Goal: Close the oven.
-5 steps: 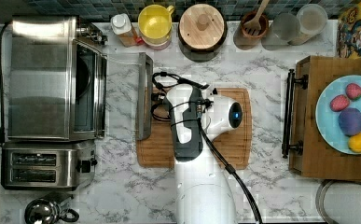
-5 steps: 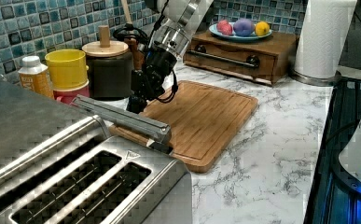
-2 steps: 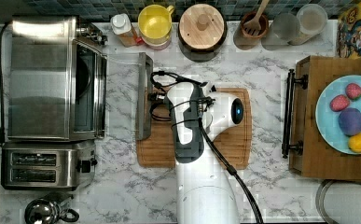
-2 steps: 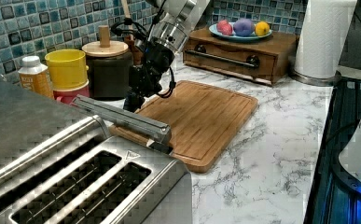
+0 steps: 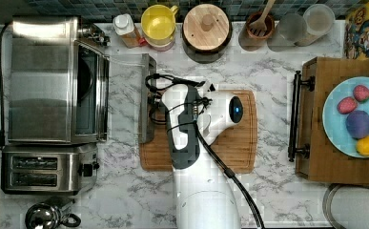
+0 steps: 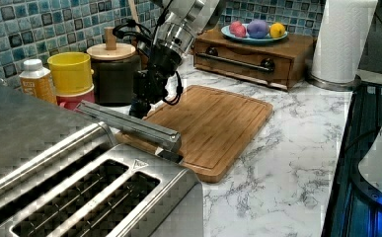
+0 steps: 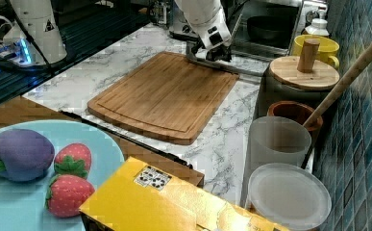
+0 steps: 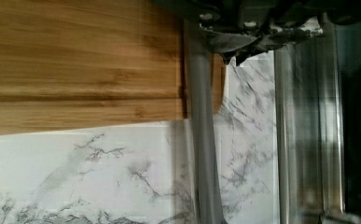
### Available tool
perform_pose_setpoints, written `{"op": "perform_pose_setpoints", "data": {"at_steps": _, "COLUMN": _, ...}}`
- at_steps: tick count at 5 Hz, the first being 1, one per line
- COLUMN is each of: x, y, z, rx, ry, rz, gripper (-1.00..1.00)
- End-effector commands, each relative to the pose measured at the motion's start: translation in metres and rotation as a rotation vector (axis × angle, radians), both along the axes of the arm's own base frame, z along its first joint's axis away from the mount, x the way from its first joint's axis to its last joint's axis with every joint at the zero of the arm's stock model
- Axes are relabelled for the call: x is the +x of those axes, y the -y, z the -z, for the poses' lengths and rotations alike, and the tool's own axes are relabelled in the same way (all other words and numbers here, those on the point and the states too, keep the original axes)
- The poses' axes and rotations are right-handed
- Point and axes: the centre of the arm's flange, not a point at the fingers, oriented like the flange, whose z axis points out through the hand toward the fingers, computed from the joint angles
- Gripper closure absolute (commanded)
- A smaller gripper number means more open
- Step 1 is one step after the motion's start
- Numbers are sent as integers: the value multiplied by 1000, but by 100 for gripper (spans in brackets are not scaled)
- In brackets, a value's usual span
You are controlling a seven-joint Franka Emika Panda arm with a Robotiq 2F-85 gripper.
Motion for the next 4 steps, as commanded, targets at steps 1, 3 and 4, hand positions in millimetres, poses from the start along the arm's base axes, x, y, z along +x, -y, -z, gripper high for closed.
{"op": "perform_pose_setpoints", "data": {"at_steps": 1, "x": 42, "y": -58, "z": -85, "rx": 128, "ry": 123, "rz": -16, "gripper": 100}}
{"op": "perform_pose_setpoints", "data": {"at_steps": 3, "x": 37, "y": -91, "z": -126, "rx": 203, "ry": 169, "rz": -84, "gripper": 100}}
{"op": "perform_pose_setpoints", "data": {"at_steps": 4, "x": 34, "y": -125, "z": -153, "rx": 212, "ry": 192, "rz": -164, "gripper": 100}}
